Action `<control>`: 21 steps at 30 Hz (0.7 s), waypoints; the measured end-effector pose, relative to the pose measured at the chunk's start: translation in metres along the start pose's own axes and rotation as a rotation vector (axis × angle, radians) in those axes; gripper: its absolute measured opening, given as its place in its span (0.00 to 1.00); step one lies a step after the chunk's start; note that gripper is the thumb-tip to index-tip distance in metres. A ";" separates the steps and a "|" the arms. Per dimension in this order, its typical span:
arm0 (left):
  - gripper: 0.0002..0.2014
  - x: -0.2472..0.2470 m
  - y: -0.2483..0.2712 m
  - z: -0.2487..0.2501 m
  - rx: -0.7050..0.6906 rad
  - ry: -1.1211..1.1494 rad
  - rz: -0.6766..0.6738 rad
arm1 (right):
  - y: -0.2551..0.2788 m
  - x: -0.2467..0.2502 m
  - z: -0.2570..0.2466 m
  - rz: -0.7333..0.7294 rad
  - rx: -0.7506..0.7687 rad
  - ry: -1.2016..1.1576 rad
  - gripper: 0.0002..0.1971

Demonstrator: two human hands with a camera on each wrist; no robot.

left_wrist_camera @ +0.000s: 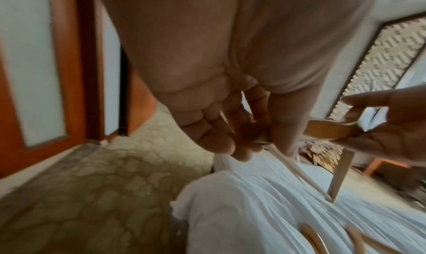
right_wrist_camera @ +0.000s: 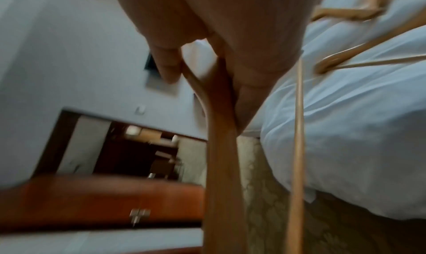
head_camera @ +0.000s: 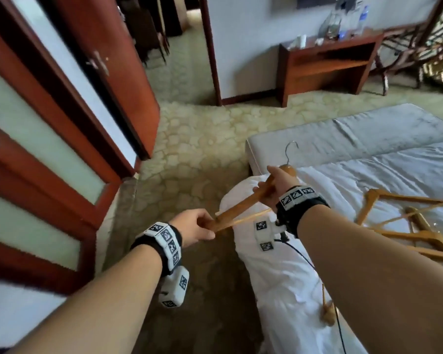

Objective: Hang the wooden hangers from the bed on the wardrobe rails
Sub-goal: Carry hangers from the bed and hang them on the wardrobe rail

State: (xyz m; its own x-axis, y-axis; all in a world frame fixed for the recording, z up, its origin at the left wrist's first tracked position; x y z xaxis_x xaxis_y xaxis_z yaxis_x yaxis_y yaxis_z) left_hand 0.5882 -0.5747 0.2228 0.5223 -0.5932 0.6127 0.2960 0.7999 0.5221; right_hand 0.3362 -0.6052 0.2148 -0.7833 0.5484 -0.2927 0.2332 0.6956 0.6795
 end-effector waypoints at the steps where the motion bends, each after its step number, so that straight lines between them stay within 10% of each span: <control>1: 0.12 0.014 0.022 -0.023 0.032 0.069 0.027 | 0.019 -0.028 0.010 -0.054 0.020 0.058 0.17; 9: 0.08 0.128 0.255 -0.174 0.155 0.764 0.491 | 0.215 -0.235 0.128 -0.452 0.073 0.729 0.05; 21: 0.14 0.173 0.539 -0.248 0.136 0.901 0.932 | 0.485 -0.378 0.297 -1.179 0.211 1.124 0.10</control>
State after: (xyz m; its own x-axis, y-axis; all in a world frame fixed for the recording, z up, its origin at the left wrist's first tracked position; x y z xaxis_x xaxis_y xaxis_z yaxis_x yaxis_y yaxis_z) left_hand 1.0365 -0.2232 0.4627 0.8513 0.4885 0.1916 -0.5216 0.8278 0.2067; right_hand 0.9169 -0.3376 0.4548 -0.5527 -0.8249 0.1190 -0.7639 0.5585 0.3233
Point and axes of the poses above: each hand's wrist, its own y-axis away from the middle knuckle, its own x-axis out of the back of the hand, z = x × y, the point moved 3 cm from there along -y, towards the middle knuckle, and after that the axes turned 2 degrees about -z, right-handed, at the moved point
